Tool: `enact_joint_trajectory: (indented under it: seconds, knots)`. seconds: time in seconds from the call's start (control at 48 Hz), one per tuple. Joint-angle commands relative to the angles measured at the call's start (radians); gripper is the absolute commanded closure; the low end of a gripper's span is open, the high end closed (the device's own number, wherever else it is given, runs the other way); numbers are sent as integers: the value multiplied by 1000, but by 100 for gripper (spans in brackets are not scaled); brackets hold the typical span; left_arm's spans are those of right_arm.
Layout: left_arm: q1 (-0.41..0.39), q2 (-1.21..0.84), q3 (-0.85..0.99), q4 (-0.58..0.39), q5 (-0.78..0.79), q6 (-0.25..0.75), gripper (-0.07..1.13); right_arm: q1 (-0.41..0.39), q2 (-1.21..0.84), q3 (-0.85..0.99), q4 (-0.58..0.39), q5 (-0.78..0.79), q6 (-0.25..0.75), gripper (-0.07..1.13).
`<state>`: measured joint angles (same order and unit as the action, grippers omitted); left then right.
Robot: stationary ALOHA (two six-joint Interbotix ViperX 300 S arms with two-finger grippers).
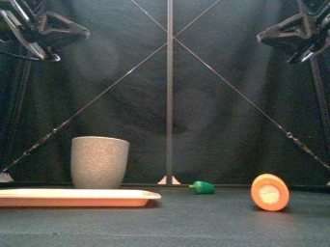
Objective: Pick the carrot then place it in the grey bowl
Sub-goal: Pick the carrot
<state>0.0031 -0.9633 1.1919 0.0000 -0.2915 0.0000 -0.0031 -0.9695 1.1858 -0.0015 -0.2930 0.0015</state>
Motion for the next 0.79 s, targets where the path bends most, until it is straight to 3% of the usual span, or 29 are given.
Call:
enact_joint_trajectory:
  seconds: [0.021, 0.188, 0.479, 0.646, 0.792]
  knots:
    - [35, -9, -18, 8, -5, 5, 106, -5, 49, -5, -3, 5, 5, 104]
    - [38, -11, -15, 8, -5, 5, 110, 12, 230, -40, -14, 74, 5, 102]
    - [38, -11, -14, 8, 3, 6, 110, 158, 529, -192, -60, 293, 11, 95]
    - [38, -11, -14, 11, 3, 6, 110, 160, 614, -222, 15, 331, 55, 66]
    - [40, -12, -5, 12, 3, 6, 110, 163, 672, -227, 58, 318, 77, 25]
